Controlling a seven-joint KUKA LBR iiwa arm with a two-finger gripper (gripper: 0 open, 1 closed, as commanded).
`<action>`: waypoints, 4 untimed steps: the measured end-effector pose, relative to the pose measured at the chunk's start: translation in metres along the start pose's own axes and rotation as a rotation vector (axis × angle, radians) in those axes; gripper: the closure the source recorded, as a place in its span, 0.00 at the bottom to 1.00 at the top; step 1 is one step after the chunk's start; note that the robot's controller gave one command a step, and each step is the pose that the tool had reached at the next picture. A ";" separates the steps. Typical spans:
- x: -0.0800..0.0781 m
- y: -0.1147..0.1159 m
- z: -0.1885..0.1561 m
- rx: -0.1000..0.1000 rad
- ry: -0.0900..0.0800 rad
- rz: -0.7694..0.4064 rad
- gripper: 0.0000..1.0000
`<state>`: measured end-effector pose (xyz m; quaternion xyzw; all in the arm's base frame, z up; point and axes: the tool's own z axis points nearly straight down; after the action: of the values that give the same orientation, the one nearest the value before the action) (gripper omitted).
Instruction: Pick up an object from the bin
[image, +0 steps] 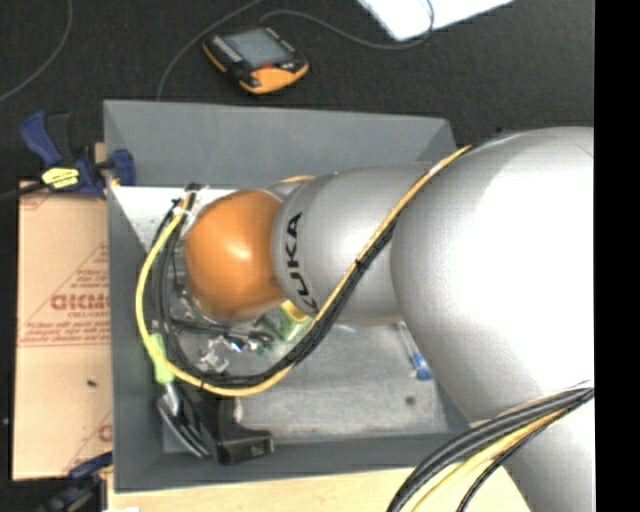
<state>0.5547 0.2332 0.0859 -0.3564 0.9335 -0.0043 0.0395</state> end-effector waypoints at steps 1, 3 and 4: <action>0.031 0.017 -0.124 0.004 -0.010 -0.243 0.00; 0.083 -0.146 -0.107 0.013 -0.019 -0.009 0.00; 0.051 -0.141 -0.079 0.015 -0.025 -0.047 0.00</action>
Offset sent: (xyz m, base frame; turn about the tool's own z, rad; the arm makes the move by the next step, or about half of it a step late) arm -0.0453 -0.0106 0.1170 -0.2448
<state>0.6042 0.0928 0.1663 -0.3777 0.9243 -0.0078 0.0539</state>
